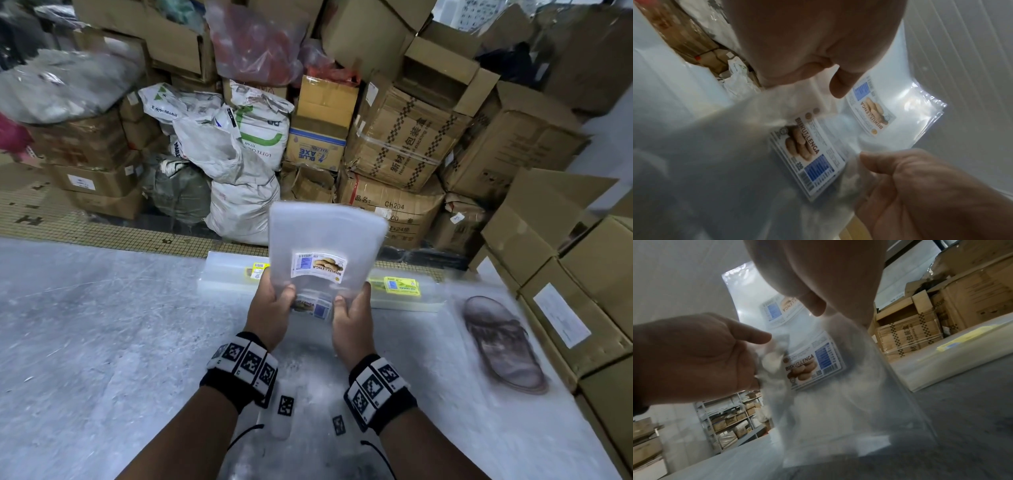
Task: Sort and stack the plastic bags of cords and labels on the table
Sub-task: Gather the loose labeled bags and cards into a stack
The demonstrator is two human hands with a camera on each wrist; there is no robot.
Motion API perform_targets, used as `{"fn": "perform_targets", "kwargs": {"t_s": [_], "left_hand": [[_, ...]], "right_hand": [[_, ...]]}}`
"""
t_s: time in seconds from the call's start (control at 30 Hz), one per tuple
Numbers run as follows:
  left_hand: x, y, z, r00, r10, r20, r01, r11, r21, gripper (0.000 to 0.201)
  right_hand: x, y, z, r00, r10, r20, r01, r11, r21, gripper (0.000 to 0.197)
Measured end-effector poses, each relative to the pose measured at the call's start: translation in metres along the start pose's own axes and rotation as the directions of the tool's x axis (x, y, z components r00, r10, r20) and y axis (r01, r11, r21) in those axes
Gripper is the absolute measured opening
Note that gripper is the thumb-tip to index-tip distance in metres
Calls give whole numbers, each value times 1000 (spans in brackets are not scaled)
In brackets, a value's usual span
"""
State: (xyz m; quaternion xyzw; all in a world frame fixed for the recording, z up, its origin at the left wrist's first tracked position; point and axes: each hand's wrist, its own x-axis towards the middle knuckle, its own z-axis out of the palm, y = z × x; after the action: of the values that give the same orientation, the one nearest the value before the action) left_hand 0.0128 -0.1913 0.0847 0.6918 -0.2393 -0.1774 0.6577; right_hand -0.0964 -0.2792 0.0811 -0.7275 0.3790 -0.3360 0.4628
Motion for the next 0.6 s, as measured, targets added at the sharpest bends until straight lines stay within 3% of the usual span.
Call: {"fn": "perform_targets", "kwargs": {"t_s": [0.2,0.33,0.4,0.5,0.6], "left_hand": [[2,-14,3,998,-68,18,66,995,71,48],[8,-6,-3,995,-31,94,21,995,101,36],[12,-4,-13,984,-63,169,53,997,64,36],[7,-8,-28,940,-176,291,229,960,-158,54],[-19,-21,-28,889,-264,375,400,846,-353,55]], "right_hand": [[-3,7,10,995,21,102,-15,998,-59,32],[7,4,3,994,46,98,-40,997,-62,34],[15,4,-8,979,93,179,-77,993,-91,35],[25,6,-24,910,217,352,-166,971,-171,48],[21,10,-33,818,333,469,-261,941,-214,52]]}}
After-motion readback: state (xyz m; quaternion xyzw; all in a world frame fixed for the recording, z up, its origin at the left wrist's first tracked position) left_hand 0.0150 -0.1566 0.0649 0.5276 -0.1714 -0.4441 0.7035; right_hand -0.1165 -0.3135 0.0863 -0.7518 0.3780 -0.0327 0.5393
